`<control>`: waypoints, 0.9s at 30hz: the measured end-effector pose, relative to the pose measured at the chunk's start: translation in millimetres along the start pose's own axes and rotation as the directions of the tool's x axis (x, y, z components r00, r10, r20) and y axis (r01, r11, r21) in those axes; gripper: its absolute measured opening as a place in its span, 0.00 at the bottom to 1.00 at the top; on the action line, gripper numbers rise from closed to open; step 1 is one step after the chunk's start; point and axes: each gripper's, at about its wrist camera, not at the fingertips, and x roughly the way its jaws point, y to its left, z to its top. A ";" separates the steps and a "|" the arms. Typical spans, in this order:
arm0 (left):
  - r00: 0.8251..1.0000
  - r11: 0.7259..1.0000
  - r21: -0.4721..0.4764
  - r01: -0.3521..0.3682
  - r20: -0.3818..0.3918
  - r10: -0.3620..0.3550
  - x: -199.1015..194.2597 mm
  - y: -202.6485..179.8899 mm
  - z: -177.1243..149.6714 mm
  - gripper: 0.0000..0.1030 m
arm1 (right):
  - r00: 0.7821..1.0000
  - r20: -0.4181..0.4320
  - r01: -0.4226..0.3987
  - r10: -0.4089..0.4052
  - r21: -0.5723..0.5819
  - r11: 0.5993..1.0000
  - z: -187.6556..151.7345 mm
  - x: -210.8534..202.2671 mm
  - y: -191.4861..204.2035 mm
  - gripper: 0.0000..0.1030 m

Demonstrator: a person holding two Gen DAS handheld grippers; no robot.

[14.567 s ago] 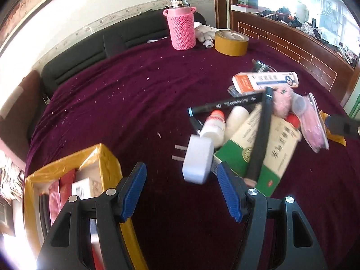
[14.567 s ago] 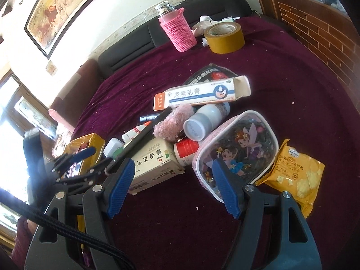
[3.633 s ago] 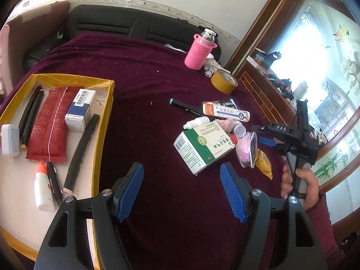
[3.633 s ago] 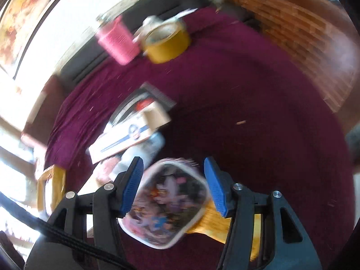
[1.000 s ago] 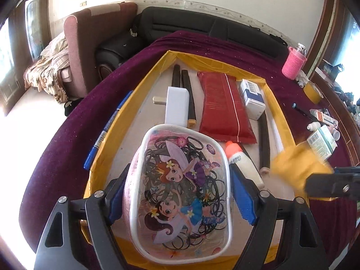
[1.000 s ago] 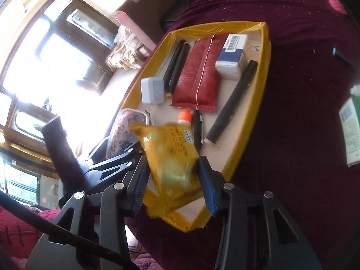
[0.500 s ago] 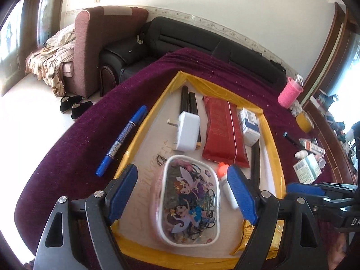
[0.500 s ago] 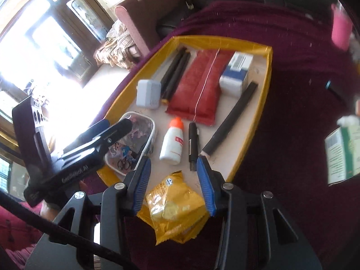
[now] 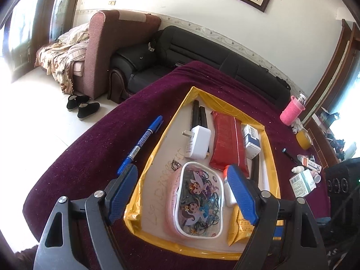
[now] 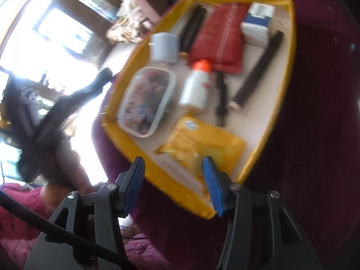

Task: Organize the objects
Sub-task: 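Carry the pouch and cracker packet into the tray and release both, then grasp a white pill bottle with the right gripper while the left grasps a medicine box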

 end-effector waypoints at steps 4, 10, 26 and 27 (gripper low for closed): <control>0.998 1.000 0.024 -0.006 -0.060 0.008 4.3 -7.8 -6.4 0.76 | 0.996 0.088 0.012 -0.012 -0.006 1.000 -0.1 -19.8 -0.9 0.50; 0.975 0.956 0.245 -0.164 -0.108 0.195 15.9 -45.4 -22.7 0.76 | 0.977 0.200 0.067 -0.072 0.030 0.997 -5.9 -57.8 -15.8 0.51; 0.987 0.948 0.299 -0.107 -0.081 0.137 41.4 -70.7 7.7 0.76 | 0.873 0.423 0.143 -0.242 0.253 0.957 -33.1 -198.7 -94.0 0.55; 0.994 0.960 0.274 -0.056 -0.076 0.080 30.1 -71.5 7.7 0.76 | 0.847 0.439 0.175 -0.299 0.301 0.937 -37.9 -216.5 -111.6 0.62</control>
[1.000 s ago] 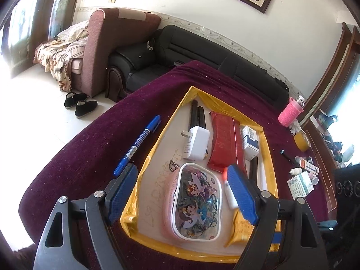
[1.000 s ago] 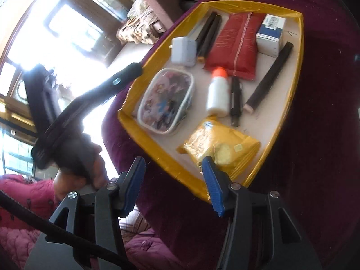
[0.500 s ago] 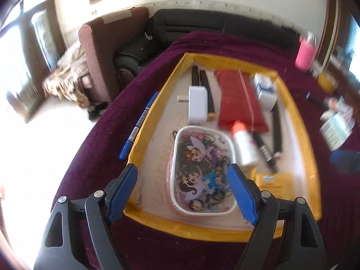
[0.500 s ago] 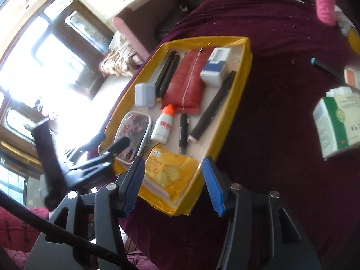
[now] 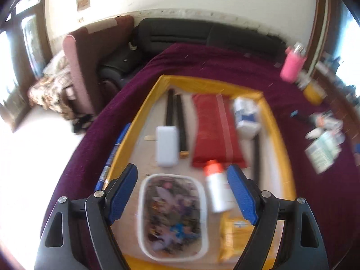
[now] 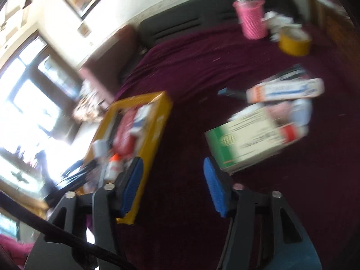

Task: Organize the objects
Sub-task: 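Grasp a white pill bottle with the right gripper while the left grasps a medicine box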

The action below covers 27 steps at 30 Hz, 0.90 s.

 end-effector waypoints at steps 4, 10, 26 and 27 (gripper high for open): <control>0.981 0.984 -0.023 0.176 0.081 -0.174 -35.8 -14.0 -2.6 0.79 | 0.984 0.040 0.170 -0.174 0.089 0.981 20.6 -12.2 -63.1 0.65; 0.959 0.961 0.084 0.264 0.088 -0.271 -52.2 -65.7 0.8 0.79 | 0.973 0.025 0.213 -0.228 0.269 0.939 35.6 7.1 -145.2 0.65; 0.949 0.936 0.169 0.310 0.008 -0.316 -49.0 -128.6 -8.9 0.79 | 0.968 -0.062 0.250 -0.244 0.362 0.898 57.9 62.2 -183.7 0.31; 0.949 0.932 0.195 0.306 0.014 -0.314 -49.9 -134.9 -6.7 0.79 | 0.963 -0.065 0.267 -0.261 0.345 0.900 53.2 58.2 -183.7 0.31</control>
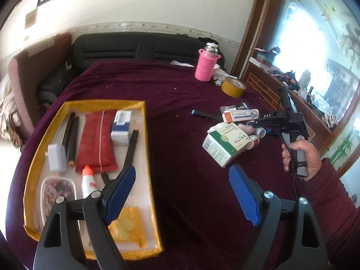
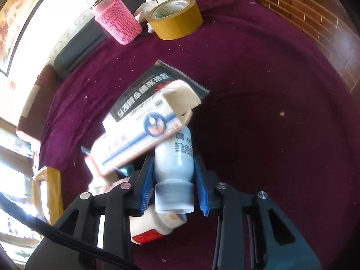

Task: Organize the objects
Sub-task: 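Grasp a white pill bottle with the right gripper while the left grasps a medicine box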

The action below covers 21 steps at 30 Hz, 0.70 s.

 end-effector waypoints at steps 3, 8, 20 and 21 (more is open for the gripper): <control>1.000 0.998 0.064 0.000 0.008 0.000 9.4 -17.2 15.0 0.79 | 1.000 -0.010 0.017 -0.018 -0.025 1.000 -14.0 -11.0 -14.2 0.31; 0.999 0.981 0.194 0.027 0.012 -0.030 50.2 -65.5 49.0 0.79 | 1.000 -0.004 0.013 -0.013 -0.039 0.999 -35.7 -31.4 -39.9 0.31; 0.997 0.799 0.602 -0.007 -0.060 0.054 198.8 -196.6 86.6 0.79 | 0.985 0.172 -0.007 0.010 -0.021 1.000 -35.1 -42.4 -88.1 0.31; 0.996 0.796 0.605 0.003 -0.075 0.053 210.1 -198.5 90.3 0.79 | 0.985 0.170 -0.015 0.019 -0.021 1.000 -34.6 -42.7 -88.9 0.31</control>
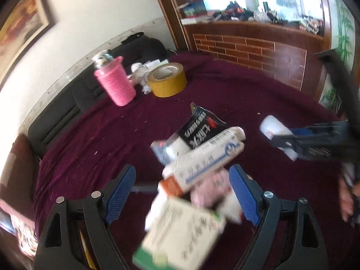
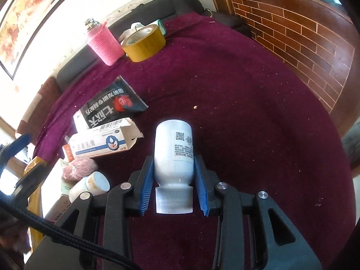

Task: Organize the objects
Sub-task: 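Grasp a white pill bottle with the right gripper while the left grasps a medicine box, then carry the medicine box and pill bottle into the tray and release both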

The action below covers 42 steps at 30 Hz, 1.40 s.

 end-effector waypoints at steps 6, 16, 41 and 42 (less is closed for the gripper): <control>0.978 0.995 -0.002 0.099 -0.182 -0.098 67.1 -13.2 12.2 0.71 | 0.997 -0.014 -0.069 0.069 0.058 0.996 7.2 4.2 -9.8 0.31; 0.953 0.974 0.023 0.227 -0.209 -0.217 63.1 -47.0 10.5 0.20 | 0.995 -0.019 -0.099 0.101 0.097 0.990 7.2 5.2 -11.9 0.31; 0.996 0.877 -0.473 0.088 0.073 -0.060 -134.7 78.6 -115.4 0.08 | 0.937 0.013 -0.346 0.348 0.155 0.925 -1.0 -5.9 -13.1 0.31; 0.998 0.865 -0.499 0.056 0.061 -0.029 -143.8 89.1 -129.5 0.09 | 0.931 0.009 -0.362 0.365 0.142 0.921 -3.1 -11.8 -3.1 0.31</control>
